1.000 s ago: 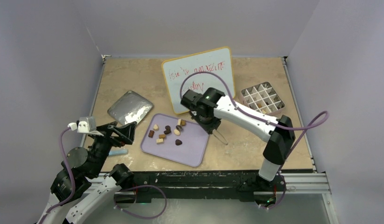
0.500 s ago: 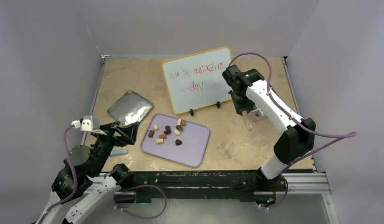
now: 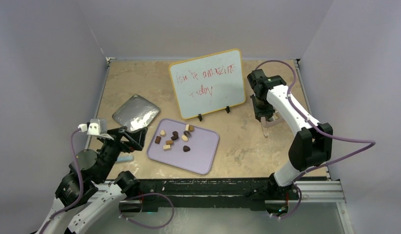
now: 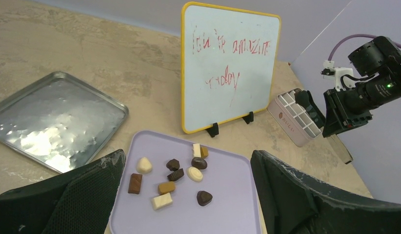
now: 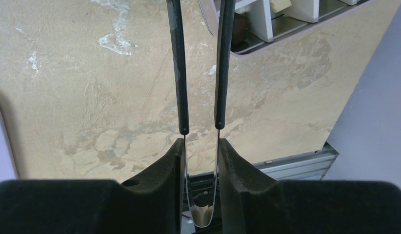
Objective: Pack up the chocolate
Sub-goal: Place the fake chocolate in the packing box.
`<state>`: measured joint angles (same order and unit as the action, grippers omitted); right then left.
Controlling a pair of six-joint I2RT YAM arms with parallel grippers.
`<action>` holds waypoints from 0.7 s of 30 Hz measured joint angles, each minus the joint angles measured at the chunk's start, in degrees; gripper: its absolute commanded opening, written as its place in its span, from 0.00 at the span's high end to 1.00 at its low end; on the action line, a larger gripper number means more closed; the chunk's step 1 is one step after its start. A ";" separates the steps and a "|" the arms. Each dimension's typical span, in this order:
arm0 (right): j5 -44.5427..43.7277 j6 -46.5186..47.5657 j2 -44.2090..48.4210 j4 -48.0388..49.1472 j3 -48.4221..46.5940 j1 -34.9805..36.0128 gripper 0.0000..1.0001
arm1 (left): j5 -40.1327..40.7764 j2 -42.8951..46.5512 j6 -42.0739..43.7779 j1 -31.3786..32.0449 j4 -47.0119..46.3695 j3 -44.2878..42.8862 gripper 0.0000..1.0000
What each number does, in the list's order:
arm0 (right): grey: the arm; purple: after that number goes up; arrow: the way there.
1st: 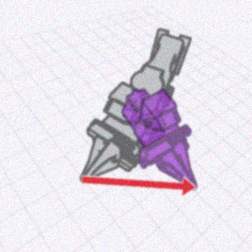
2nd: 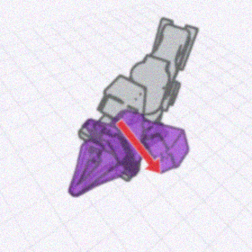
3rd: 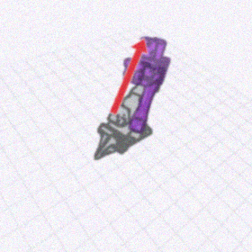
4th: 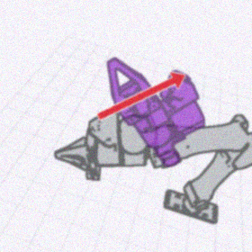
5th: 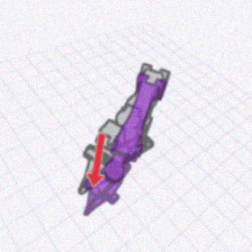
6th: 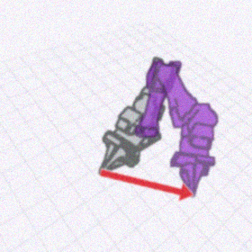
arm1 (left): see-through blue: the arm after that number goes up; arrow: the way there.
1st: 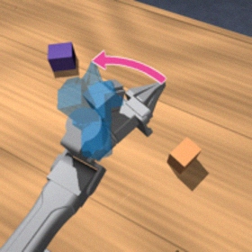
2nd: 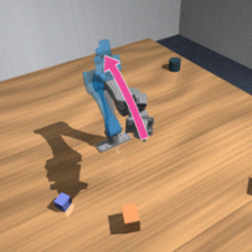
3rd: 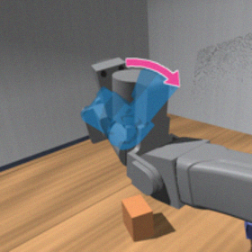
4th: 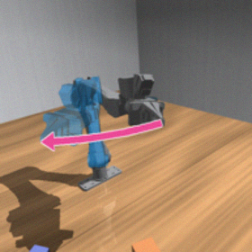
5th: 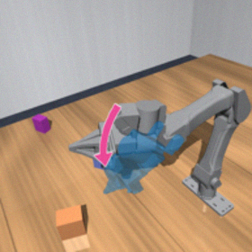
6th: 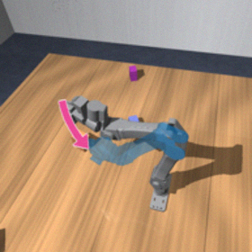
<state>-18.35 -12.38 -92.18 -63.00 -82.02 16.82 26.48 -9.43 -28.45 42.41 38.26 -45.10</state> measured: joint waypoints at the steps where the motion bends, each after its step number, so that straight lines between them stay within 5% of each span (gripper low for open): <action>1: 0.11 0.04 -0.07 0.26 0.26 -0.13 0.76 | -0.15 -0.22 0.00 0.00 0.00 0.00 0.00; 21: 1.42 0.70 -0.11 3.61 4.37 -2.62 0.67 | -0.52 -0.96 0.00 0.00 0.00 0.00 0.00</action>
<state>-16.93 -11.68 -92.29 -59.40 -77.65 14.20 25.96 -10.39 -28.45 42.41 38.26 -45.10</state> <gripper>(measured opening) 0.311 0.996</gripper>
